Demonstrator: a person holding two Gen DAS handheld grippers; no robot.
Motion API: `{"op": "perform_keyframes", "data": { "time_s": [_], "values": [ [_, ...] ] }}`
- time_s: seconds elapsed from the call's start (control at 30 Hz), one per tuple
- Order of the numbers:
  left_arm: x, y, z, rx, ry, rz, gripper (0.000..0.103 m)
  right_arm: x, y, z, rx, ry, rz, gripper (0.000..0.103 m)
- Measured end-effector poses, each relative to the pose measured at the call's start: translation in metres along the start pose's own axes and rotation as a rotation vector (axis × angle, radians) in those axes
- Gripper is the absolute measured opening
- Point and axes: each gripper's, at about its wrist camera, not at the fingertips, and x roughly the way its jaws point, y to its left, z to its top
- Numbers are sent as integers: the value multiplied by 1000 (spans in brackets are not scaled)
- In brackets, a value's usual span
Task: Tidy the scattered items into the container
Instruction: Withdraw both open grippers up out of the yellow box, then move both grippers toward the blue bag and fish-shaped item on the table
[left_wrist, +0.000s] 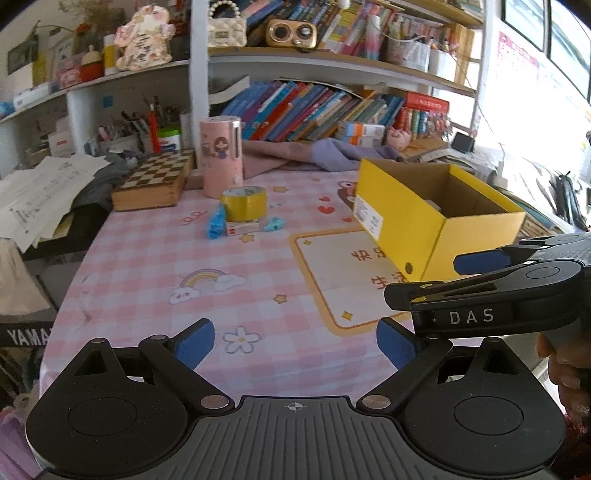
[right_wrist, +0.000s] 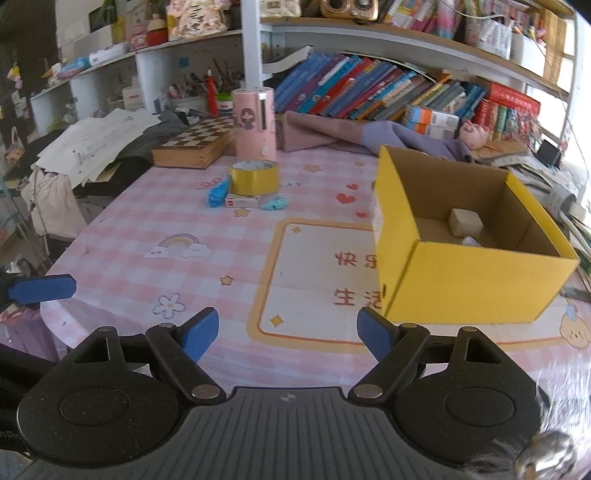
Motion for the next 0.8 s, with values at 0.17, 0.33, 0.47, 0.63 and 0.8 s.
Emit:
{"op": "perform_keyframes", "data": {
  "time_s": [0.17,0.33,0.47,0.63,0.8],
  "values": [
    [-1,11,1,-25,-9,29,96,6,11,10,-35,-10,25,81],
    [4,21,4,-46,-11,50,96,14,20,18,-63,-13,48,81],
    [12,26,9,-51,-9,57,96,23,21,24,-69,-11,56,81],
    [27,33,18,-55,-5,73,96,38,18,34,-68,-14,57,81],
    [48,41,32,-62,-1,87,96,58,12,51,-52,-17,49,81]
  ]
}}
